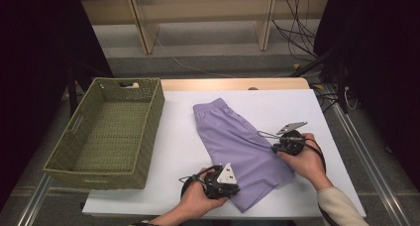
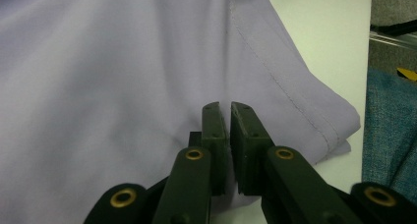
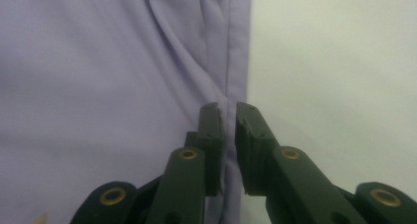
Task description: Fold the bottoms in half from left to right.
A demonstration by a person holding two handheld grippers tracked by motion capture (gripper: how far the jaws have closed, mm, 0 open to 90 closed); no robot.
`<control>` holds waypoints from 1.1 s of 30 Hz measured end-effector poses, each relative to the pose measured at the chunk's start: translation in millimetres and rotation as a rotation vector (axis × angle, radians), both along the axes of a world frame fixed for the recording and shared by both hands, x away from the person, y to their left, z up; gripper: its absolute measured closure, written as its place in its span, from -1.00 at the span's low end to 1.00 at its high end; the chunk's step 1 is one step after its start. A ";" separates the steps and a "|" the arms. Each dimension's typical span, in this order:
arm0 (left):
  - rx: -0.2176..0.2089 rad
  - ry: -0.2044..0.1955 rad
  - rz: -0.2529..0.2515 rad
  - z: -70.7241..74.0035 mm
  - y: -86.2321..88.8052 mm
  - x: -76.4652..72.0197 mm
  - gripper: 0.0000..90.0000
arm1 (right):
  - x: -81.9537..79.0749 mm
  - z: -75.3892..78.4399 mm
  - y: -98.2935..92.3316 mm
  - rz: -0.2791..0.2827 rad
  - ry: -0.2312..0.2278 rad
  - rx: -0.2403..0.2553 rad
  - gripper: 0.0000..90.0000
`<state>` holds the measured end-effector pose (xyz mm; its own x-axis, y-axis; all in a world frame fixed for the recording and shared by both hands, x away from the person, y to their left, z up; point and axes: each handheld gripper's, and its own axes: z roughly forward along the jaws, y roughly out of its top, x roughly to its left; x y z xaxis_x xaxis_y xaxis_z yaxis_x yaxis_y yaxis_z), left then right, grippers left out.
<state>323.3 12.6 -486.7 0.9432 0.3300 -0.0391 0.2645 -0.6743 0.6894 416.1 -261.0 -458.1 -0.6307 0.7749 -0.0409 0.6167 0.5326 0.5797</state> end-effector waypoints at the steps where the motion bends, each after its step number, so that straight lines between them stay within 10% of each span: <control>1: -0.002 -0.001 0.001 -0.2 0.0 -0.1 0.86 | -3.1 3.0 -1.4 -0.005 0.001 0.007 0.77; 18: 0.001 -0.004 0.001 -0.1 -0.4 -0.7 0.86 | -42.6 -5.8 -29.4 -0.044 0.167 0.042 0.79; 29: -0.005 -0.006 0.007 -0.3 -0.7 -1.2 0.84 | -44.8 12.2 -25.7 -0.055 0.029 0.006 1.00; 33: -0.003 -0.007 0.004 0.2 -1.2 -2.1 0.80 | -42.2 0.0 -23.1 -0.048 0.060 -0.047 1.00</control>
